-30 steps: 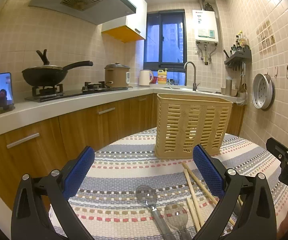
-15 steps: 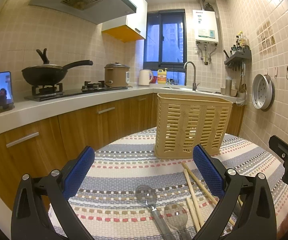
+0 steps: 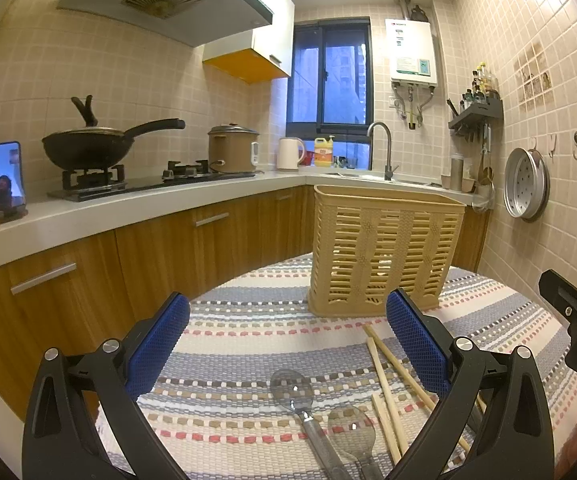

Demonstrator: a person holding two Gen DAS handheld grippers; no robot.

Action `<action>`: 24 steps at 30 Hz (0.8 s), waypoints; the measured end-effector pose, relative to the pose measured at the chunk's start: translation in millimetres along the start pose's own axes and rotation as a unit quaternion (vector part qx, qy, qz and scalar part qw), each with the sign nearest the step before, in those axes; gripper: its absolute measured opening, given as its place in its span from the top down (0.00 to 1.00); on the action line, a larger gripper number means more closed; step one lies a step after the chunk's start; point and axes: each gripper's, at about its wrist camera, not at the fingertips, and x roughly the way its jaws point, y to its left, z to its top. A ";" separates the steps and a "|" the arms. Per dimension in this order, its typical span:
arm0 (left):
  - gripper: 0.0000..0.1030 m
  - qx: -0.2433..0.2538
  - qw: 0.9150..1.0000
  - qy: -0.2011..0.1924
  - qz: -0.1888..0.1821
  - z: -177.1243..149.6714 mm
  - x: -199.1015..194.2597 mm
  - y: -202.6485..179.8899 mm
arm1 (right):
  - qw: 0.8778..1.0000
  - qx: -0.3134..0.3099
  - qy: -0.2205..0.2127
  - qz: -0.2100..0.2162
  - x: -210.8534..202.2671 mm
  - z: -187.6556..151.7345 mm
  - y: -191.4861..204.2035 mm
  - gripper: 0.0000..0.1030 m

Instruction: Organize utensils

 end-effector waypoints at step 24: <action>0.07 -0.009 1.000 0.002 0.001 -4.0 2.9 1.2 | 1.000 0.019 0.010 -0.003 4.5 -2.0 -7.8 0.07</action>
